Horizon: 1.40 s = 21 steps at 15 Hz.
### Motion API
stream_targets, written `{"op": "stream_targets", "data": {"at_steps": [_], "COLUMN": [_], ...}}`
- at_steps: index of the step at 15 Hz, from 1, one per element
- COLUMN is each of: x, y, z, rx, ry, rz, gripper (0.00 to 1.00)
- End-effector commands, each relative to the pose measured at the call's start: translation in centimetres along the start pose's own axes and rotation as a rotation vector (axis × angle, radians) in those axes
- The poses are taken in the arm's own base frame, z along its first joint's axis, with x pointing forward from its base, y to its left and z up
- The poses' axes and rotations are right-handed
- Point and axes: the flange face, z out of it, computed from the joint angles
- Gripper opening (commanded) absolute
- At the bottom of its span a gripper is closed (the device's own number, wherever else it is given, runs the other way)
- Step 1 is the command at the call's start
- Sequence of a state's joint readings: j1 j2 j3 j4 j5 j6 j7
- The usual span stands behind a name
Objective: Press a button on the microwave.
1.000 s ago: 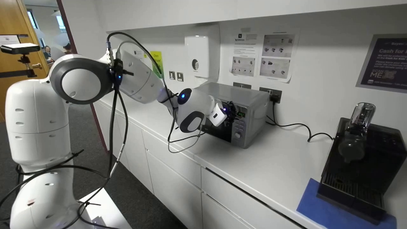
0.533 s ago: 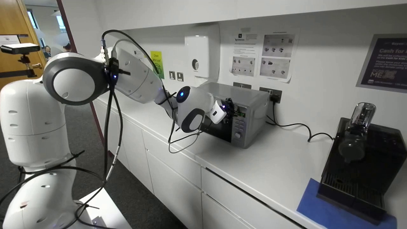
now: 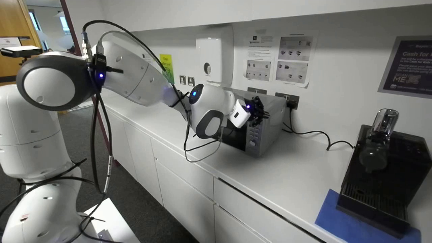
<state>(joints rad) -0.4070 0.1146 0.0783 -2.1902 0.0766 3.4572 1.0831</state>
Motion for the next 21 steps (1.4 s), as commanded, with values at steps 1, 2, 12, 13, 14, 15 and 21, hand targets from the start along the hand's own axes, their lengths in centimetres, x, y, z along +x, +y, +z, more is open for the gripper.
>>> {"op": "stream_targets", "data": {"at_steps": [1,2,12,13,14,15,21], "x": [2.1,2.9,-2.9,-3.9,-4.8,-5.7,-7.8], "y": [0.8,1.0,3.9,4.1,4.3,4.5,4.9], "z": [-0.9,-0.6,0.7,0.8,0.8,0.8,1.4], "rx": [-0.018,-0.026,-0.115,-0.123,-0.129,-0.133,-0.151], "ry": [0.048,0.064,0.012,-0.002,-0.014,-0.026,-0.056], "rz": [-0.010,-0.008,0.165,0.177,0.187,0.195,0.202], "gripper": [0.00,0.00,0.00,0.00,0.00,0.00,0.00]}}
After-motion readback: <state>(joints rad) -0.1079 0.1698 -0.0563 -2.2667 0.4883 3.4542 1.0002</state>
